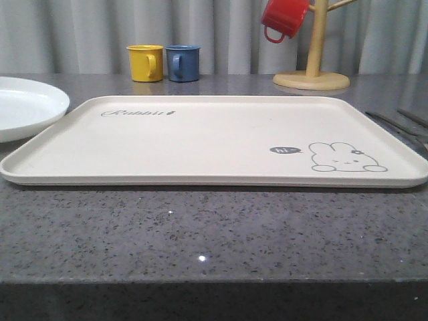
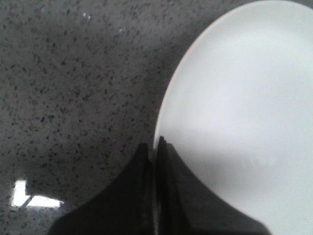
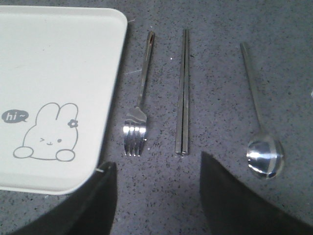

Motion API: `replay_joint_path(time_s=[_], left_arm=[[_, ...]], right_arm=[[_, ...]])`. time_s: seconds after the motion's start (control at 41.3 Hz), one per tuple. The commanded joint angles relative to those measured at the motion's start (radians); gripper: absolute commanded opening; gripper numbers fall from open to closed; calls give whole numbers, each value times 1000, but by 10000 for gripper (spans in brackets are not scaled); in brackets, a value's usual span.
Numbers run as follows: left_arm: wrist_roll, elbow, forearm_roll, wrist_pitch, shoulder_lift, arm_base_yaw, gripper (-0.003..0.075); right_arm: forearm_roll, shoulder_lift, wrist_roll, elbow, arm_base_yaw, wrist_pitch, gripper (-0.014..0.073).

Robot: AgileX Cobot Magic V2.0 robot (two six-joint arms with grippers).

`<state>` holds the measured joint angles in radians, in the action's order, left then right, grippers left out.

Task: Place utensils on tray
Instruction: 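Lift the plate and lower it onto the tray's near half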

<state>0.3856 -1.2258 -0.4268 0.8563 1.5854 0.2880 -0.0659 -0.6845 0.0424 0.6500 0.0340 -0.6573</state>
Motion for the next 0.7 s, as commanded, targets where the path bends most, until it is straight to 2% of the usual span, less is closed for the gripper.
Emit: replay_joint_path(time_s=[0.0, 0.193, 0.46, 0.677], left_arm=[[9, -67, -78, 26, -70, -4, -18], [97, -126, -164, 135, -79, -85, -18], [134, -125, -186, 109, -50, -308, -18], [134, -125, -178, 51, 11, -433, -18]], right_arm=[[7, -5, -2, 25, -7, 63, 417], [7, -5, -2, 25, -7, 63, 417], [7, -5, -2, 25, -7, 63, 417], [7, -5, -2, 25, -7, 63, 417]])
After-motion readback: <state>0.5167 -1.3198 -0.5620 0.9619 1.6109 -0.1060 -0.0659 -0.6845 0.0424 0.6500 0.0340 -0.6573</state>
